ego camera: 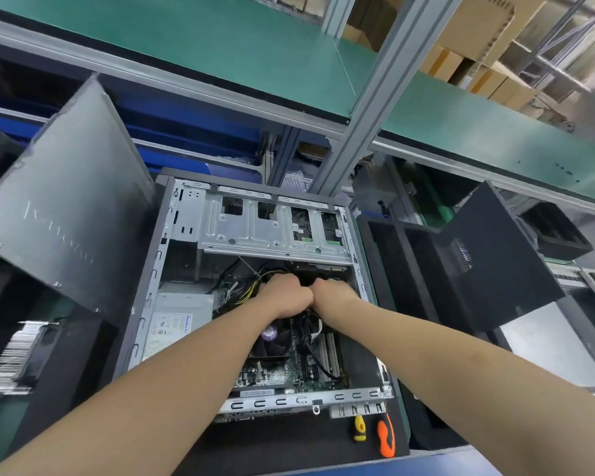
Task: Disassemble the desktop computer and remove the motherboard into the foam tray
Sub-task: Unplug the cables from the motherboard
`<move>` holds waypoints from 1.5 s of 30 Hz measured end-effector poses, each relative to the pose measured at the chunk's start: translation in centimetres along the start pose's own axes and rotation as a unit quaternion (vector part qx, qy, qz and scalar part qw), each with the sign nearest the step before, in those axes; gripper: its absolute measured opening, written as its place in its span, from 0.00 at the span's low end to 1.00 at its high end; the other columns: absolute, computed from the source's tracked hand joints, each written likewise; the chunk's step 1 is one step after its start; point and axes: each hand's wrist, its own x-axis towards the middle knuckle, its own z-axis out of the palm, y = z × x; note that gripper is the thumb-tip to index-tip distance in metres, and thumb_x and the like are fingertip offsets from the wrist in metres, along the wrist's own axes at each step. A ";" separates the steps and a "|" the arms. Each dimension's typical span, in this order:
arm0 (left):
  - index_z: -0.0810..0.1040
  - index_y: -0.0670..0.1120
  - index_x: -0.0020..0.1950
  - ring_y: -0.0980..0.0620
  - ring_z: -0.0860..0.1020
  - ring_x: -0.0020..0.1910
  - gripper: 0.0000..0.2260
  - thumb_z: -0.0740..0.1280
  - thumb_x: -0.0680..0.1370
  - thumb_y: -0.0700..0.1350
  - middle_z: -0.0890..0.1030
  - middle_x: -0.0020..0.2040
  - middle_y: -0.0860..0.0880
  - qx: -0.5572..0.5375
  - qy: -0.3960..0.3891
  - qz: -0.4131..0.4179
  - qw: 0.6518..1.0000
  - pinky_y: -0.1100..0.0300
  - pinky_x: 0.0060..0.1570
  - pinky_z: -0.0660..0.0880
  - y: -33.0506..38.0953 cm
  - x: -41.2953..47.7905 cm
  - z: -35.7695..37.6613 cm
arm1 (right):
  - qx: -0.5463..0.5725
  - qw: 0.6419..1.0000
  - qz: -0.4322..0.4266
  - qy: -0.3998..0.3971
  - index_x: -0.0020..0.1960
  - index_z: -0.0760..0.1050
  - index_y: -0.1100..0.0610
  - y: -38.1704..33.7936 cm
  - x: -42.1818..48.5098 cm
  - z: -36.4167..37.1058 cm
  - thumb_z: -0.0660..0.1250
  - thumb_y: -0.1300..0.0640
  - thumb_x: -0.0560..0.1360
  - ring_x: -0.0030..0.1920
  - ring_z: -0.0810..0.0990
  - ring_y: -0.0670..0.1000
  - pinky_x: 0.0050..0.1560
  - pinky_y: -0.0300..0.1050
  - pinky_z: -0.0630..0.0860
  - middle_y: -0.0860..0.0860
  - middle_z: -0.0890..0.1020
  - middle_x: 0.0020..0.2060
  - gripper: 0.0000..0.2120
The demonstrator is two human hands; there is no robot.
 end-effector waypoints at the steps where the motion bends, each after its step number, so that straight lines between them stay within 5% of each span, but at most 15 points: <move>1: 0.68 0.44 0.33 0.45 0.70 0.33 0.09 0.66 0.69 0.44 0.72 0.35 0.43 -0.004 -0.010 -0.004 1.000 0.54 0.32 0.65 0.1 -0.1 0.0 | -0.001 1.000 -0.006 0.002 0.64 0.78 0.58 0.0 0.0 -0.1 0.60 0.68 0.79 0.61 0.81 0.62 0.57 0.54 0.79 0.58 0.82 0.60 0.17; 3: 0.76 0.38 0.40 0.37 0.80 0.48 0.08 0.67 0.70 0.44 0.80 0.47 0.34 -0.002 -0.016 -0.013 1.000 0.45 0.50 0.77 0.1 -0.2 0.0 | -0.005 1.000 -0.015 0.011 0.62 0.79 0.60 0.0 0.0 -0.2 0.61 0.68 0.79 0.61 0.81 0.62 0.57 0.54 0.78 0.59 0.83 0.59 0.15; 5: 0.79 0.31 0.51 0.33 0.78 0.62 0.17 0.66 0.70 0.43 0.80 0.60 0.33 -0.007 -0.018 -0.024 1.000 0.40 0.63 0.74 0.1 0.1 0.0 | -0.006 1.000 -0.023 0.020 0.61 0.79 0.60 0.0 0.2 -0.4 0.61 0.68 0.79 0.60 0.82 0.62 0.56 0.53 0.79 0.58 0.83 0.58 0.14; 8: 0.71 0.41 0.38 0.29 0.78 0.50 0.06 0.66 0.70 0.43 0.80 0.49 0.32 -0.006 -0.020 -0.026 0.999 0.48 0.44 0.72 0.6 -0.1 -0.3 | 0.010 1.000 -0.015 0.003 0.60 0.79 0.60 0.1 0.3 -1.0 0.60 0.69 0.79 0.59 0.82 0.63 0.57 0.55 0.80 0.59 0.83 0.58 0.14; 10: 0.65 0.44 0.34 0.38 0.73 0.38 0.10 0.66 0.69 0.42 0.73 0.38 0.38 -0.018 -0.026 -0.032 0.999 0.54 0.40 0.63 0.6 -0.2 -0.3 | 0.012 1.000 -0.011 -0.003 0.61 0.79 0.62 0.0 0.2 -1.1 0.61 0.69 0.79 0.59 0.82 0.63 0.58 0.56 0.80 0.59 0.83 0.58 0.14; 11: 0.65 0.45 0.33 0.50 0.62 0.42 0.10 0.66 0.70 0.42 0.72 0.38 0.38 -0.023 -0.026 -0.034 0.999 0.53 0.42 0.63 0.6 -0.2 -0.3 | 0.009 1.000 -0.011 -0.004 0.60 0.79 0.62 0.0 0.1 -1.2 0.61 0.69 0.79 0.59 0.82 0.63 0.58 0.56 0.80 0.59 0.83 0.58 0.14; 12: 0.65 0.44 0.33 0.48 0.67 0.63 0.10 0.66 0.70 0.42 0.72 0.40 0.36 -0.026 -0.024 -0.037 0.999 0.52 0.45 0.62 0.6 -0.3 -0.4 | 0.007 1.000 -0.012 -0.007 0.60 0.79 0.62 0.0 0.0 -1.2 0.61 0.69 0.79 0.58 0.82 0.63 0.57 0.57 0.81 0.59 0.83 0.58 0.14; 13: 0.66 0.44 0.33 0.51 0.62 0.44 0.10 0.66 0.70 0.42 0.72 0.39 0.38 -0.029 -0.027 -0.040 0.998 0.52 0.45 0.62 0.6 -0.2 -0.4 | 0.008 1.000 -0.012 -0.012 0.61 0.79 0.61 0.0 0.0 -1.3 0.61 0.69 0.79 0.58 0.82 0.62 0.57 0.57 0.81 0.58 0.83 0.58 0.14; 16: 0.68 0.44 0.33 0.45 0.69 0.37 0.10 0.67 0.70 0.43 0.72 0.38 0.46 -0.023 -0.031 -0.037 0.999 0.53 0.40 0.63 0.8 -0.5 -0.5 | 0.013 0.999 -0.013 -0.027 0.63 0.79 0.60 -0.1 0.1 -1.7 0.62 0.70 0.78 0.59 0.82 0.62 0.57 0.58 0.81 0.57 0.82 0.60 0.16; 21: 0.70 0.44 0.35 0.38 0.79 0.58 0.09 0.68 0.70 0.45 0.82 0.54 0.37 -0.003 -0.017 -0.036 0.999 0.45 0.54 0.74 0.9 -0.6 -0.5 | 0.012 0.999 -0.010 -0.032 0.62 0.80 0.59 -0.2 0.1 -1.7 0.62 0.70 0.78 0.59 0.82 0.62 0.56 0.56 0.81 0.56 0.82 0.60 0.16; 34: 0.79 0.32 0.54 0.35 0.76 0.66 0.19 0.66 0.69 0.44 0.80 0.62 0.34 -0.029 -0.026 -0.048 0.998 0.41 0.68 0.70 0.7 -0.6 -0.4 | 0.038 0.999 0.015 -0.035 0.62 0.80 0.58 -0.2 0.9 -1.2 0.62 0.69 0.77 0.59 0.82 0.61 0.55 0.52 0.80 0.56 0.83 0.60 0.17; 38: 0.67 0.45 0.33 0.40 0.80 0.56 0.09 0.67 0.66 0.45 0.81 0.52 0.34 -0.005 -0.043 -0.030 0.999 0.43 0.61 0.75 1.1 -1.0 -1.1 | 0.041 0.999 0.009 -0.018 0.63 0.79 0.56 0.0 0.6 -1.1 0.62 0.67 0.78 0.61 0.81 0.60 0.49 0.50 0.74 0.57 0.82 0.60 0.17; 41: 0.63 0.46 0.32 0.47 0.69 0.30 0.11 0.66 0.65 0.44 0.70 0.33 0.44 -0.014 -0.046 -0.023 0.999 0.56 0.33 0.64 1.3 -1.3 -1.4 | 0.066 0.997 0.020 -0.021 0.64 0.79 0.56 0.0 0.3 -1.2 0.60 0.67 0.78 0.61 0.81 0.60 0.50 0.50 0.74 0.57 0.81 0.61 0.18; 43: 0.62 0.47 0.30 0.44 0.64 0.29 0.12 0.66 0.64 0.45 0.66 0.32 0.47 -0.022 -0.035 -0.020 0.999 0.57 0.31 0.57 1.2 -1.5 -1.8 | 0.075 0.997 0.028 -0.017 0.63 0.78 0.57 0.0 -0.1 -1.4 0.60 0.68 0.78 0.60 0.81 0.60 0.51 0.50 0.76 0.57 0.81 0.60 0.18; 45: 0.63 0.47 0.29 0.33 0.76 0.43 0.13 0.67 0.65 0.47 0.74 0.36 0.38 -0.013 -0.019 0.000 1.000 0.55 0.35 0.67 0.9 -1.6 -1.8 | 0.059 0.997 0.036 -0.022 0.63 0.78 0.59 -0.1 -0.8 -1.6 0.61 0.70 0.78 0.60 0.82 0.60 0.49 0.50 0.76 0.57 0.80 0.60 0.17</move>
